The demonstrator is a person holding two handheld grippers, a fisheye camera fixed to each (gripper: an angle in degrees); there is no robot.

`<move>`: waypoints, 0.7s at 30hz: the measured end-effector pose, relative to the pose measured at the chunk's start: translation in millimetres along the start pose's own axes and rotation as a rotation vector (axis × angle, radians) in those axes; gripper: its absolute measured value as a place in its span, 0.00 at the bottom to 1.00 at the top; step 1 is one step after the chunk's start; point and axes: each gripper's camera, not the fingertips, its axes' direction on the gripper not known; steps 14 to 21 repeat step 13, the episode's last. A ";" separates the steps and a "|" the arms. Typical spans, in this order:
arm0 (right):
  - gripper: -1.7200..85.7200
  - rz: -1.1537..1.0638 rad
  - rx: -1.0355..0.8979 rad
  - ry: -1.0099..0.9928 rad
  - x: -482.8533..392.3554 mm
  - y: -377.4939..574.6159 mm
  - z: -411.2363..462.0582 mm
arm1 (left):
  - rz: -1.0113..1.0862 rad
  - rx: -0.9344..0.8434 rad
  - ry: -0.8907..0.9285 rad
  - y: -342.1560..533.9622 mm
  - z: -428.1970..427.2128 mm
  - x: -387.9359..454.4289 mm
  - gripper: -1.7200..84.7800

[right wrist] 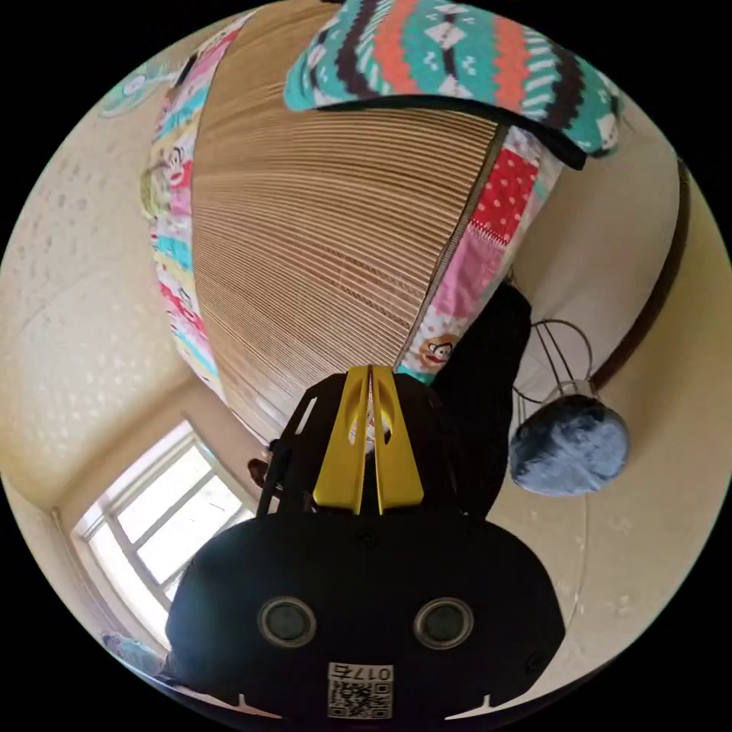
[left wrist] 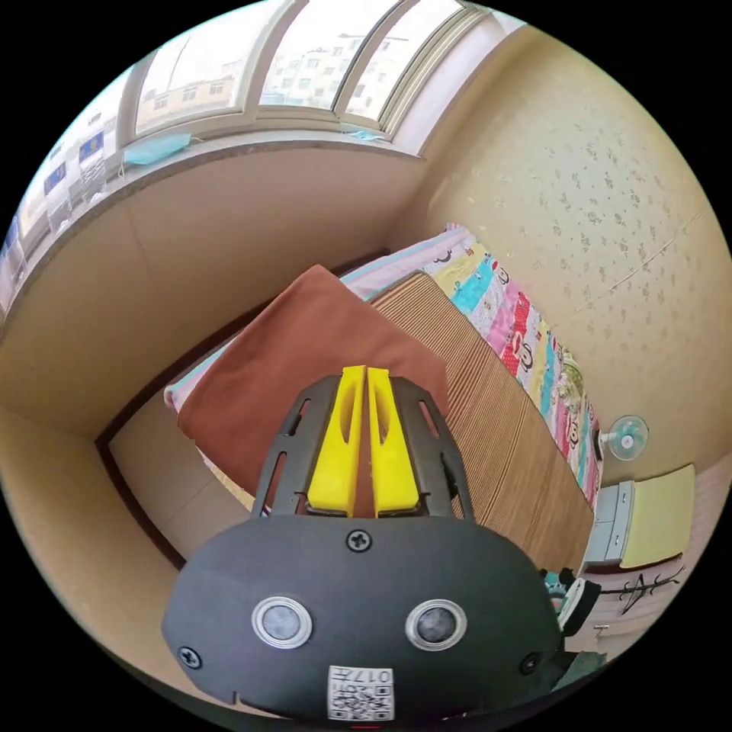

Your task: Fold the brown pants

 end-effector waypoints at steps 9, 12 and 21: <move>0.03 0.275 0.130 -0.257 78.3 48.8 -75.0 | 0.349 0.099 0.154 53.3 19.7 225.1 0.01; 0.04 0.320 0.240 -0.385 83.0 42.1 -124.6 | 0.434 0.069 0.262 106.3 32.8 283.2 0.01; 0.04 0.318 0.309 -0.444 82.1 37.9 -149.1 | 0.466 0.044 0.299 132.1 41.7 302.7 0.01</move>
